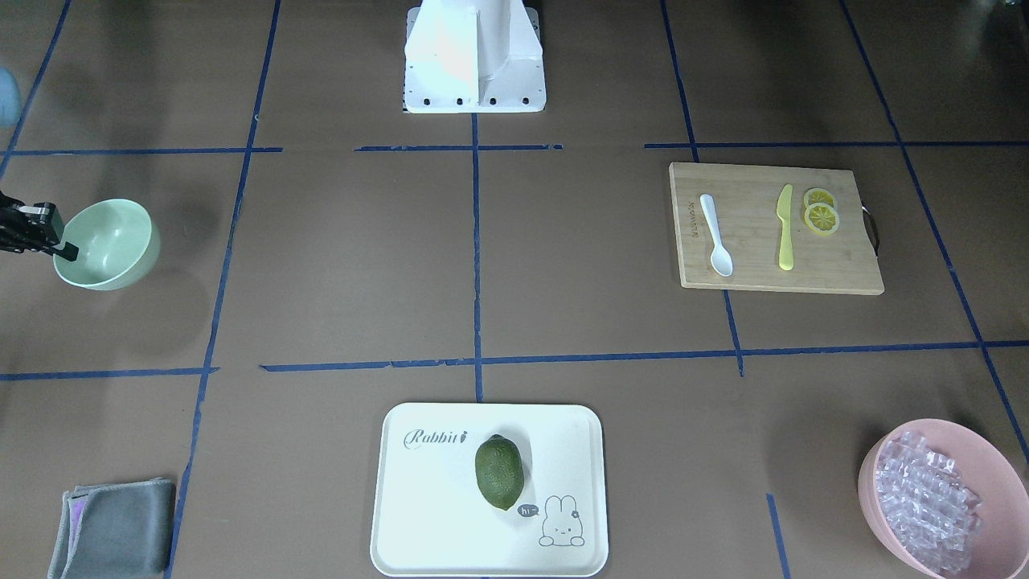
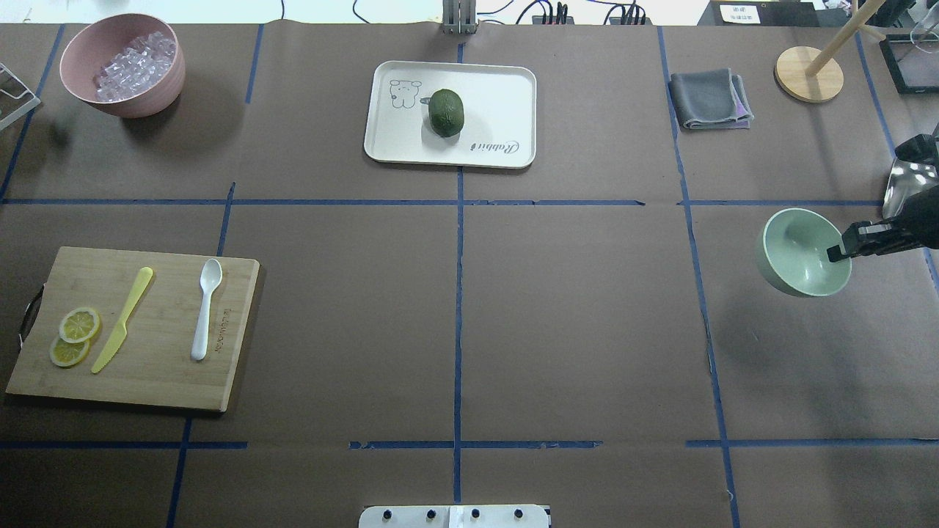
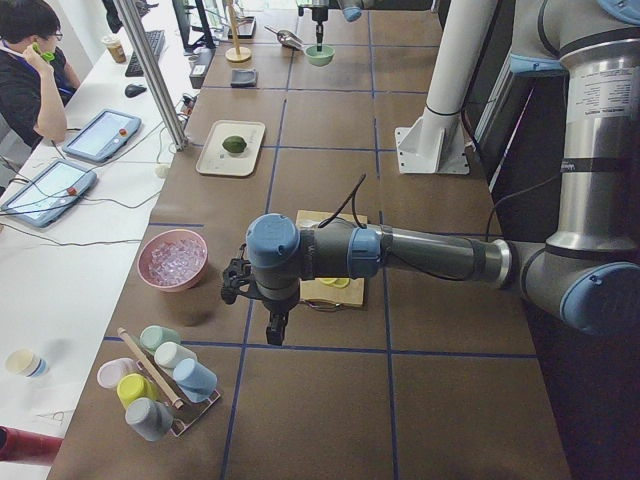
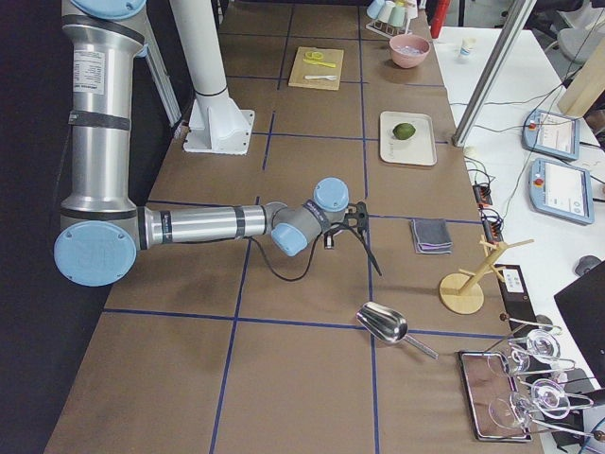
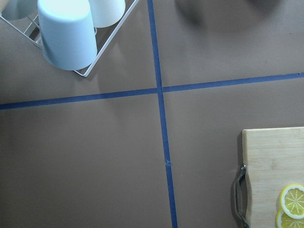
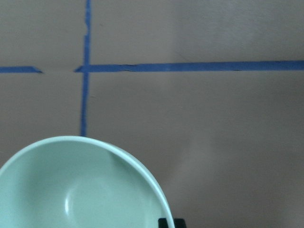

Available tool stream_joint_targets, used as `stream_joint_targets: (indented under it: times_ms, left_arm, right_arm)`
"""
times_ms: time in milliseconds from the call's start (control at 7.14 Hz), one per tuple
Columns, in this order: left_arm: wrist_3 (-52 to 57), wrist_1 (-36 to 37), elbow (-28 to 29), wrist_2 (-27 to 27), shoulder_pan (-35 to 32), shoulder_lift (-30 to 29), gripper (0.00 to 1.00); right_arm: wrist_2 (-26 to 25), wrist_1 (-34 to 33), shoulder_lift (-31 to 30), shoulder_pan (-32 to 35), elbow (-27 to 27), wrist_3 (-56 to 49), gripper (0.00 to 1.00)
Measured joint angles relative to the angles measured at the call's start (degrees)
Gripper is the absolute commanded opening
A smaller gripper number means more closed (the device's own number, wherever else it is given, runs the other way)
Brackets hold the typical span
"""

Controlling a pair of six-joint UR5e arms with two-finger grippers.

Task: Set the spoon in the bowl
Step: 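Carry the bowl with the right gripper to the table center and set it down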

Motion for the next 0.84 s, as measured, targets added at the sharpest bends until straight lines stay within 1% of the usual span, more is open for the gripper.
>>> stream_joint_targets:
  times_ms: [280, 420, 560, 700, 840]
  left_arm:
    - [-0.04, 0.00, -0.36, 0.00, -0.01, 0.26, 1.00]
    - [-0.04, 0.01, -0.39, 0.00, -0.01, 0.32, 1.00]
    - [-0.10, 0.03, -0.41, 0.00, -0.02, 0.36, 1.00]
    - [-0.15, 0.04, -0.41, 0.00, -0.02, 0.38, 1.00]
    - [-0.18, 0.06, -0.41, 0.00, -0.02, 0.39, 1.00]
  right_arm:
    - [-0.01, -0.45, 6.00, -3.46, 4.60, 12.49, 0.00]
    - [-1.26, -0.72, 8.89, -6.29, 6.41, 17.60, 0.00]
    - [-4.41, -2.17, 11.95, -9.97, 7.58, 21.60, 0.01]
    - [-9.42, -7.98, 16.39, -14.59, 8.90, 24.21, 0.01]
    - [-16.90, -17.71, 22.26, -20.93, 10.31, 25.41, 0.01]
